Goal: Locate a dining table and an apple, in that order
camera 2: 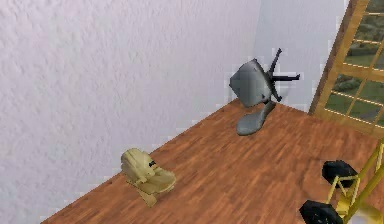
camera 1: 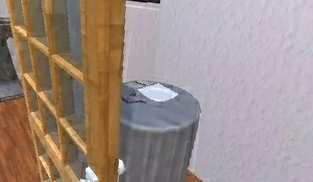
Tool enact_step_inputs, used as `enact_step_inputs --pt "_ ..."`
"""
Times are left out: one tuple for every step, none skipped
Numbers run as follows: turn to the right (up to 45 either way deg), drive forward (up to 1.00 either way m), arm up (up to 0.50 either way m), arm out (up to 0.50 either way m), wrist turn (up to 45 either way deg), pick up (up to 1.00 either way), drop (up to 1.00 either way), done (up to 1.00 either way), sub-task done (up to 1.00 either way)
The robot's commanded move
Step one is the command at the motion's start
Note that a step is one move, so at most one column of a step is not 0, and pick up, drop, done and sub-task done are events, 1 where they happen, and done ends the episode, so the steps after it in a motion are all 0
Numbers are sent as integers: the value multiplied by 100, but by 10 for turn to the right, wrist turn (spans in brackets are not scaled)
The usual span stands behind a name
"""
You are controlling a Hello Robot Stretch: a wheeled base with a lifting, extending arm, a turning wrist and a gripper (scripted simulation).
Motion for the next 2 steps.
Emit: enact_step_inputs --pt "-450 0 0 0 0 0 0 0 0" --pt "-450 0 0 0 0 0 0 0 0"
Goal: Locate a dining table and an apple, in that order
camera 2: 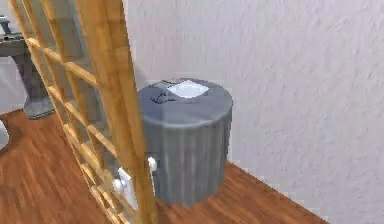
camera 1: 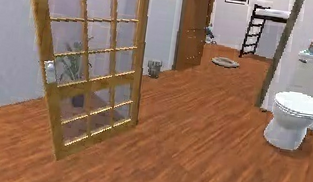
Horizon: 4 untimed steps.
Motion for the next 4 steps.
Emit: enact_step_inputs --pt "-210 0 0 0 0 0 0 0 0" --pt "0 45 0 0 0 0 0 0 0" --pt "450 0 0 0 0 0 0 0 0" --pt "150 0 0 0 0 0 0 0 0"
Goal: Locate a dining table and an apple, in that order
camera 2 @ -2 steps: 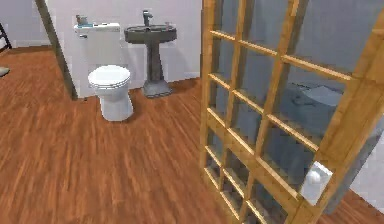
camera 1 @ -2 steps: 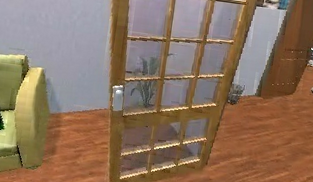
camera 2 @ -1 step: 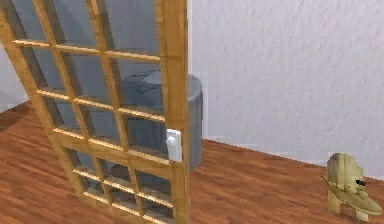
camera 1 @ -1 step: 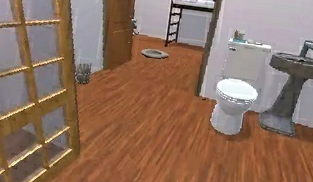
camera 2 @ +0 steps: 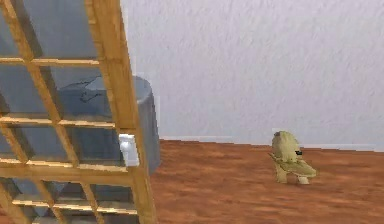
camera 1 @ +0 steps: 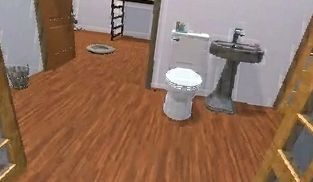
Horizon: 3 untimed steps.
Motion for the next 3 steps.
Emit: enact_step_inputs --pt "0 50 0 0 0 0 0 0 0" --pt "210 0 0 0 0 0 0 0 0" --pt "0 100 0 0 0 0 0 0 0"
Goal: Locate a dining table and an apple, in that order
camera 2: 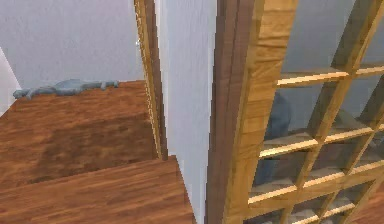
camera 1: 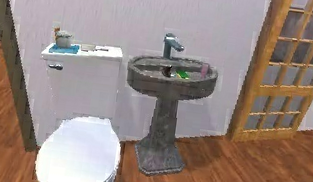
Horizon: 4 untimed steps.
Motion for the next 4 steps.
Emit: enact_step_inputs --pt "0 15 0 0 0 0 0 0 0" --pt "450 0 0 0 0 0 0 0 0" --pt "240 0 0 0 0 0 0 0 0" --pt "0 100 0 0 0 0 0 0 0"
